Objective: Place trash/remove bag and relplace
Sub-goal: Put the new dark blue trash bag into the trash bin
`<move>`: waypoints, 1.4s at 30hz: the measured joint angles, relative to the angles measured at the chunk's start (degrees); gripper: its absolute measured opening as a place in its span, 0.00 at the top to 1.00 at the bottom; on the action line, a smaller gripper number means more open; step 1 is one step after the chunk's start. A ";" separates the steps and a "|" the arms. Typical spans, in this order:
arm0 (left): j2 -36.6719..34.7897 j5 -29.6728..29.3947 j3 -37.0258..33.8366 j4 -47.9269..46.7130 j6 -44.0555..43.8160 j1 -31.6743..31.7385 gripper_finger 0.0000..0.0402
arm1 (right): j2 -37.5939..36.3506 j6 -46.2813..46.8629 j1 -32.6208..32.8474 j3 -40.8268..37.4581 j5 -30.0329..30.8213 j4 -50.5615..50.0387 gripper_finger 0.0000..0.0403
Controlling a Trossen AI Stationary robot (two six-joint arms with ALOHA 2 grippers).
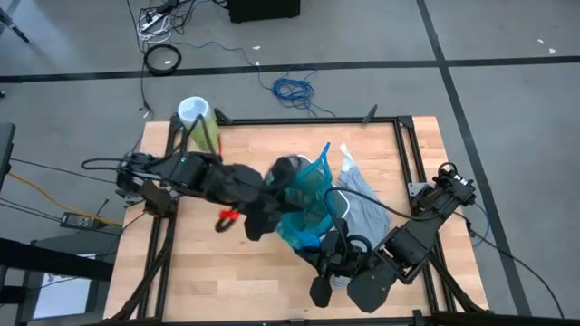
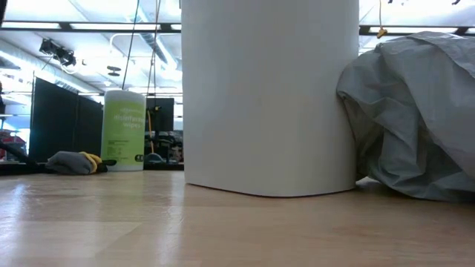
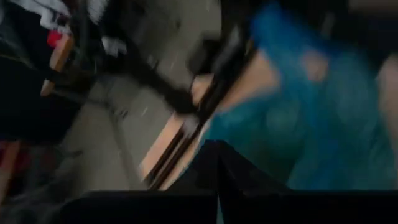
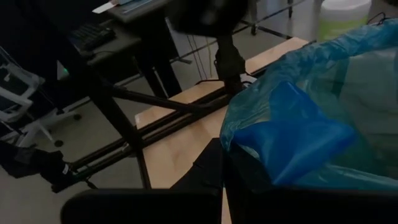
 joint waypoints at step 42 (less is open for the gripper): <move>7.00 -10.68 8.64 -33.98 -11.50 3.03 1.00 | -0.02 8.89 -0.19 0.00 -10.32 -6.87 0.77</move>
